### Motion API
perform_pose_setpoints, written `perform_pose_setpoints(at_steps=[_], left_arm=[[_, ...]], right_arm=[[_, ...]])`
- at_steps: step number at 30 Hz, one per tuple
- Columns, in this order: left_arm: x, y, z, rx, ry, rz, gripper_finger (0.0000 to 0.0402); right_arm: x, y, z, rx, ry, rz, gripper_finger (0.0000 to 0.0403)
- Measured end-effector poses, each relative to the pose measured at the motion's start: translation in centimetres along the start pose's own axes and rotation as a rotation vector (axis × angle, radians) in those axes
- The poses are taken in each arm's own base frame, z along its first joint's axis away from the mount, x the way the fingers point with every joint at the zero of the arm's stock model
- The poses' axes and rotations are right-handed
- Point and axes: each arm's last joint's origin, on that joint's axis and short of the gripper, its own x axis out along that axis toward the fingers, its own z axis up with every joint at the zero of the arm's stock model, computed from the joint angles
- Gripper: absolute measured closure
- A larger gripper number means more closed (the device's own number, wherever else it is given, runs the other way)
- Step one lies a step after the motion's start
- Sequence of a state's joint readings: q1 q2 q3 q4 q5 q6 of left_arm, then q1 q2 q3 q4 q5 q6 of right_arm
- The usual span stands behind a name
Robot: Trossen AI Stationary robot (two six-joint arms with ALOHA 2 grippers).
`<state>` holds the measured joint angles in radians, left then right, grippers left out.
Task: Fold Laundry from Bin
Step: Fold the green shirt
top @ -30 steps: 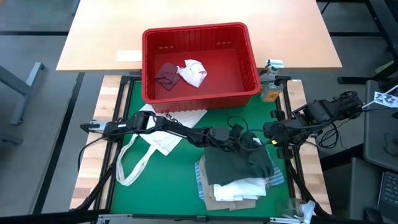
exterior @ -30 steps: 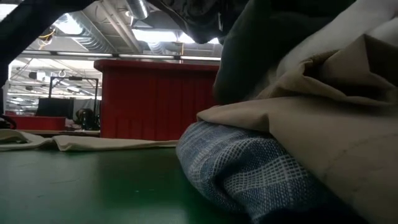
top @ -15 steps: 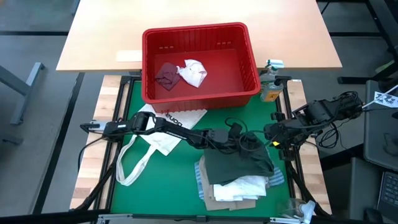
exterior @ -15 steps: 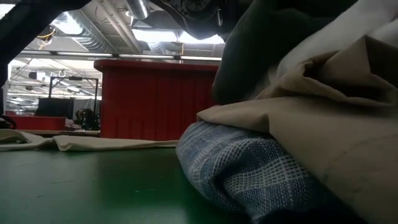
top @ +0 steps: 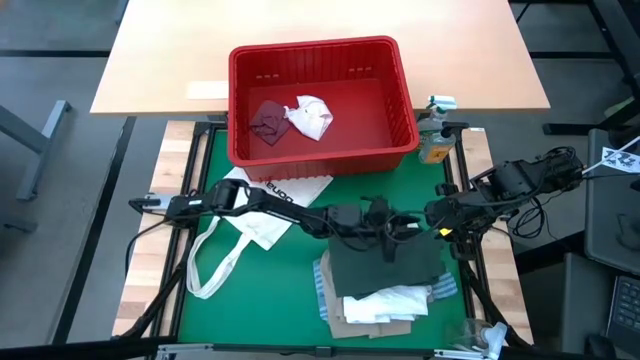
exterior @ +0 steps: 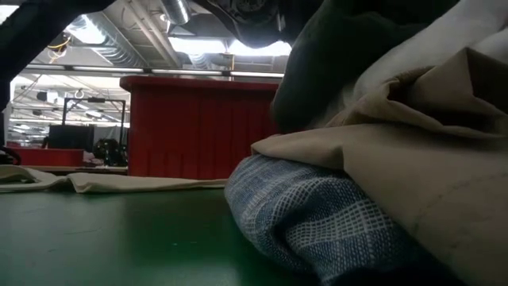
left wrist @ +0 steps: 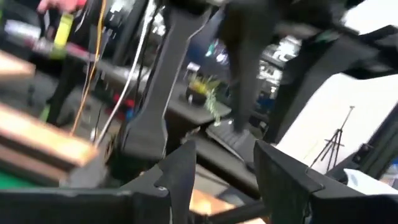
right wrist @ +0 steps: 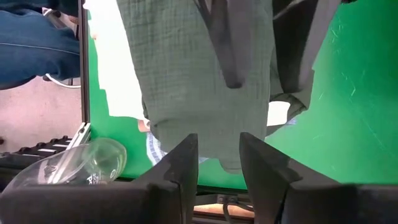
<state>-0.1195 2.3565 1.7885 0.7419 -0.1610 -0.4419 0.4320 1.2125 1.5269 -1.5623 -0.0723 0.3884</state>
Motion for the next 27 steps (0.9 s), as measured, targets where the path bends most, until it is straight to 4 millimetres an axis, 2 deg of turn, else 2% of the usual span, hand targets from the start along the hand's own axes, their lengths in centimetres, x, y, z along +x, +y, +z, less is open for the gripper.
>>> perform_pose_setpoints(at_steps=[3, 5, 10, 17, 22, 27], left_arm=[[0.0, -0.3, 1.5, 0.1, -0.029, -0.055, 0.0256], [-0.1, -0.5, 3.1, 0.15, -0.051, -0.088, 0.0259], [-0.5, -0.7, 7.4, 0.162, -0.073, -0.126, 0.0255], [-2.3, -0.2, 12.6, 0.092, 0.192, -0.13, 0.0255], [-4.5, -0.1, 13.6, -0.033, 0.493, -0.107, 0.0266], [-6.3, -0.6, 13.4, -0.26, 0.735, -0.089, 0.0268]], right_arm=[[0.0, 0.0, 0.0, 0.013, 0.002, -0.001, 0.0285], [0.0, 0.0, -0.1, 0.024, 0.007, -0.003, 0.0285], [-0.3, -0.1, -0.3, 0.023, -0.003, 0.001, 0.0285], [-2.1, -1.0, -2.2, 0.02, -0.118, -0.055, 0.0285], [-2.9, -2.2, -4.8, 0.093, -0.273, -0.05, 0.0285], [-1.8, -3.2, -6.7, 0.238, -0.363, -0.006, 0.0285]])
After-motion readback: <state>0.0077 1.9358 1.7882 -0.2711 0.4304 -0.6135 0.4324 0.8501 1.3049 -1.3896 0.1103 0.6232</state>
